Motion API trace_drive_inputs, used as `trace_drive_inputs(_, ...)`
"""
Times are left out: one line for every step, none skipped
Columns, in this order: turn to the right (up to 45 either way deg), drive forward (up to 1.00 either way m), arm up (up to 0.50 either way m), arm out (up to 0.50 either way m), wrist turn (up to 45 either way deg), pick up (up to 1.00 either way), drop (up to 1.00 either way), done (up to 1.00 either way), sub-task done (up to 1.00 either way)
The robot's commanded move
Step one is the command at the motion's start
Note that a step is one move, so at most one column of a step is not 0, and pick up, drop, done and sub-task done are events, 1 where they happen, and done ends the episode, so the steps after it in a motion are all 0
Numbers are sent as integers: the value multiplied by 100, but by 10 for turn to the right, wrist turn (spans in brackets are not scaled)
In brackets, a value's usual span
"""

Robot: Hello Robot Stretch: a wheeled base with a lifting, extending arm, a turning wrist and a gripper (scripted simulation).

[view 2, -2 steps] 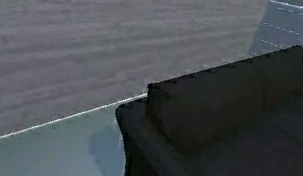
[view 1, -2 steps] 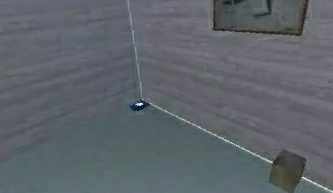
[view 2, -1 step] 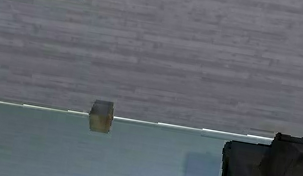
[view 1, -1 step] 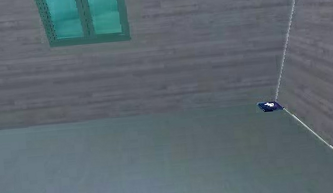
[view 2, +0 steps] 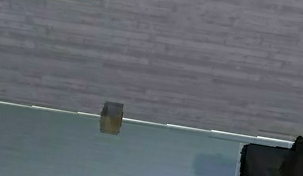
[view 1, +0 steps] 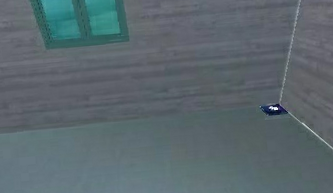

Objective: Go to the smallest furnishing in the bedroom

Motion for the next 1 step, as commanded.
trace_drive_inputs(-450,0,0,0,0,0,0,0,0)
